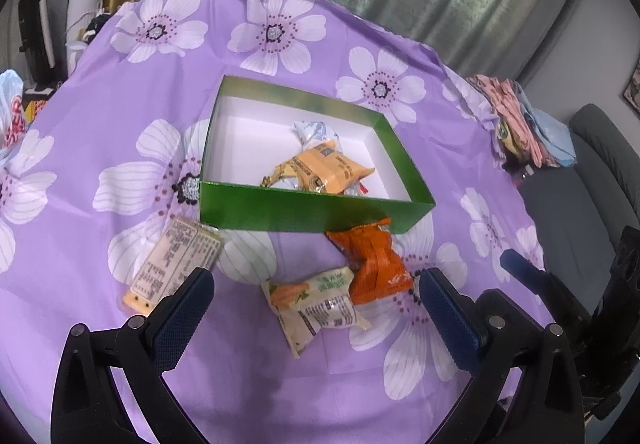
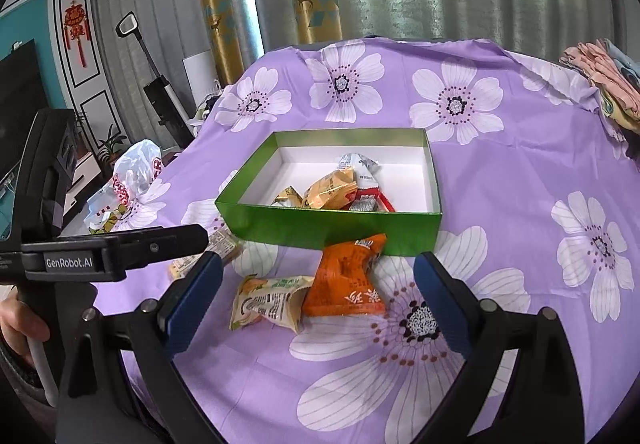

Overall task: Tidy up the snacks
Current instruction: 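Move the left tool to the white-and-green snack packet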

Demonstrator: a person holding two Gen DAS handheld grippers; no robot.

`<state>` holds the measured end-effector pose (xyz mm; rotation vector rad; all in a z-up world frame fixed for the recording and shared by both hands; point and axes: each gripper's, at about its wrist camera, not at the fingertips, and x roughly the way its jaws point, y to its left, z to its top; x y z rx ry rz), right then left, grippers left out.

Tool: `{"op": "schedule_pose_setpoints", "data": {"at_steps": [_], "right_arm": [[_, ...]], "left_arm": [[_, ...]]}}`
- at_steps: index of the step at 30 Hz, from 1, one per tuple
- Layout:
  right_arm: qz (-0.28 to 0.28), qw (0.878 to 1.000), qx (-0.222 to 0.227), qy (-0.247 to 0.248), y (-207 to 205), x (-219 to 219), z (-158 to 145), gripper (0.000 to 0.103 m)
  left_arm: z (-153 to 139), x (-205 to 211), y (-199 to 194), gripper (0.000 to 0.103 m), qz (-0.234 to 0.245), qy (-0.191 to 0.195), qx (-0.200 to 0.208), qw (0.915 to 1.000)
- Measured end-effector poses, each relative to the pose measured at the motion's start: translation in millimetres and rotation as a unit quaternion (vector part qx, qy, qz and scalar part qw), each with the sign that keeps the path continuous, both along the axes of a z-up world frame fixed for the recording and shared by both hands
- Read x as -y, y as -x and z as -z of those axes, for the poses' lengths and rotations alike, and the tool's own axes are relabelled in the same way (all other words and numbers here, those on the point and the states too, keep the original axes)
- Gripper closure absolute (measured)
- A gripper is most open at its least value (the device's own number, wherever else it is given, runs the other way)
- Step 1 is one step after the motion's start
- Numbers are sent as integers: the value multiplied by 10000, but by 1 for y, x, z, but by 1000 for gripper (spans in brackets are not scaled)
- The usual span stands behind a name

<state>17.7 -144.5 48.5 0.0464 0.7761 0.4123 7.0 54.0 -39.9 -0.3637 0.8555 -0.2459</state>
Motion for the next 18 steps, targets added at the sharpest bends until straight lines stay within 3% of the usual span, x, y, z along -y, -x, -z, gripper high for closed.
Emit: {"op": "schedule_pose_setpoints", "data": {"at_steps": [11,18], "right_arm": [[-72,9999,-144,13,12,0,11,6],[-754,9958,-461,-240,20,-9,37,11]], "left_arm": [[14,-1,10,1,-6,12,-164,9999],[39,1,14,1,76,45,-415,9991]]}}
